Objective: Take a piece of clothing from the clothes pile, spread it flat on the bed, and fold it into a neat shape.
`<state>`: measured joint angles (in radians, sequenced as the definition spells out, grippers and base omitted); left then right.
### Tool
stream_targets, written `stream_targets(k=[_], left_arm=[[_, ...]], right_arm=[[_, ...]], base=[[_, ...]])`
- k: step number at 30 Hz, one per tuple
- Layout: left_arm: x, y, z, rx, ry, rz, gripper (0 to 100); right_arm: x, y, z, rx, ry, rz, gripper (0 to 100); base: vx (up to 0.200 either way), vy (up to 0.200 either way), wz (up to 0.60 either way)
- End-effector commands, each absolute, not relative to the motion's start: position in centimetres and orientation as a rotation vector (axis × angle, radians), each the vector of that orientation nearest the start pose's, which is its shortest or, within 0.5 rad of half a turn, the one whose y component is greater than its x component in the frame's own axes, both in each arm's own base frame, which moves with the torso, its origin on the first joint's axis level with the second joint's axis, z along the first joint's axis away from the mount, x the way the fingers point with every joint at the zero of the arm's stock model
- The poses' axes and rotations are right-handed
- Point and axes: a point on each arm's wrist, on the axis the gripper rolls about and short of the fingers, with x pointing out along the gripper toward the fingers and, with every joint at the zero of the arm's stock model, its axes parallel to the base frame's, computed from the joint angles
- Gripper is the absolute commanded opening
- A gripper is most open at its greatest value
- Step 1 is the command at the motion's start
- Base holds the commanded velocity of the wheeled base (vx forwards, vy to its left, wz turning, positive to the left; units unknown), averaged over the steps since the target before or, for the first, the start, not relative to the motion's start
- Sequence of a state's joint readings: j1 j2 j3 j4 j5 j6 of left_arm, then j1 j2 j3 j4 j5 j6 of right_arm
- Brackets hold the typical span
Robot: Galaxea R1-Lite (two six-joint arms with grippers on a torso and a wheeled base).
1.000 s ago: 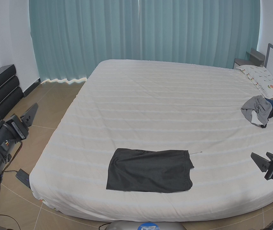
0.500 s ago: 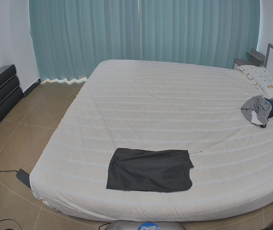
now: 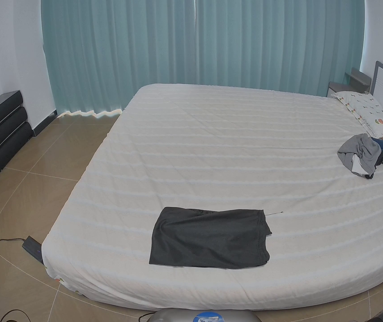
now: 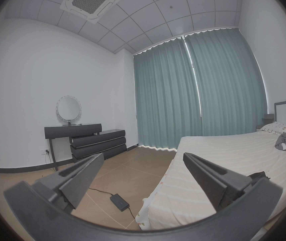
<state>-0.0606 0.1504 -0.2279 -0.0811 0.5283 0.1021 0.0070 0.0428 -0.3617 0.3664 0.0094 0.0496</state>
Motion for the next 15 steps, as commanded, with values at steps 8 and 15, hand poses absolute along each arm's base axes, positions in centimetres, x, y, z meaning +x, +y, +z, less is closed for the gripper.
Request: stream_targets(k=[8,15], left_arm=[[-4.8,1.1,13.3,0.048,-0.196,0.512,100],[-4.5,0.9,13.6,0.035,-0.31,0.404,100]], right_arm=[[-4.8,-0.1,11.5,-0.037,0.028,-0.044,100],[-2.5,-0.1,9.3,-0.086,-0.135,-0.049,100]], base=[[0.0,0.0,0.0],[0.0,0.0,0.0]])
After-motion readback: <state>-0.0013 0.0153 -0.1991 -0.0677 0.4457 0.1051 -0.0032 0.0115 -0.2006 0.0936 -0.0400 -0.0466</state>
